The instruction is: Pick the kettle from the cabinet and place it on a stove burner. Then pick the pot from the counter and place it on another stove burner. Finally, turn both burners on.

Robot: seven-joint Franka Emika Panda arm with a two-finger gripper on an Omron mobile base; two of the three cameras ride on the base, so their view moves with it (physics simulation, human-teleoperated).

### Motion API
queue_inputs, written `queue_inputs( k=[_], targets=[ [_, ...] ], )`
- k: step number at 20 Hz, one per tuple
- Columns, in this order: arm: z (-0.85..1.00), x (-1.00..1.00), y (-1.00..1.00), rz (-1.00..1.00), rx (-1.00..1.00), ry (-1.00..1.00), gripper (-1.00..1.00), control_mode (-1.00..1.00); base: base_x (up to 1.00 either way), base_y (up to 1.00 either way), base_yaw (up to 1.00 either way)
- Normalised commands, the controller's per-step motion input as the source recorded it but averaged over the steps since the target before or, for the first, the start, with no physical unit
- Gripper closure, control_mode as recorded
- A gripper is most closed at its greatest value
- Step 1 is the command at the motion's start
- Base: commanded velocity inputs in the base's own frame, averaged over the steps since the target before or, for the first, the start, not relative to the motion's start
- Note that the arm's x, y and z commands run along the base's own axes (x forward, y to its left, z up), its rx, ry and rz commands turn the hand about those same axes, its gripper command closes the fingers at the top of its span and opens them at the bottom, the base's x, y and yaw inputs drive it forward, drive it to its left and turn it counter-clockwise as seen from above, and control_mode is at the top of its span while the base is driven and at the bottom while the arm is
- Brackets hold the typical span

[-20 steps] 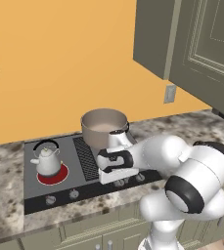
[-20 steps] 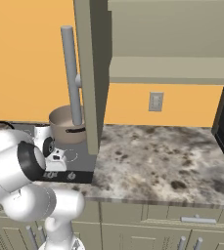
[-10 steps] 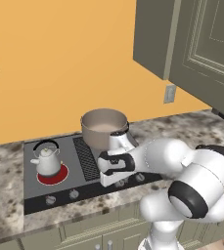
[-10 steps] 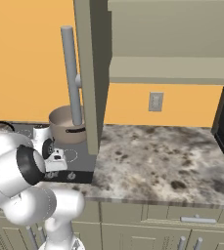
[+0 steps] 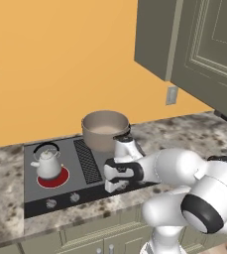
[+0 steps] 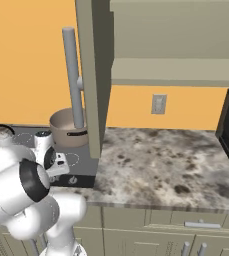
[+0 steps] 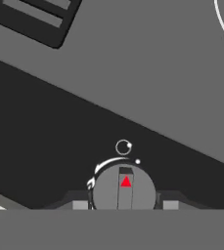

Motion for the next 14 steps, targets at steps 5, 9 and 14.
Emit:
queue_inputs(
  k=[5,9,14],
  targets=[
    [-0.21,0.31,0.00,0.50,0.17,-0.01,1.00,-1.00,0.00,0.00,0.00],
    [-0.16,0.41,0.00,0.60,0.07,0.00,1.00,-1.00,0.00,0.00,0.00],
    [-0.12,0.25,0.00,0.68,0.00,-0.03,1.00,-1.00,0.00,0.00,0.00]
  ],
)
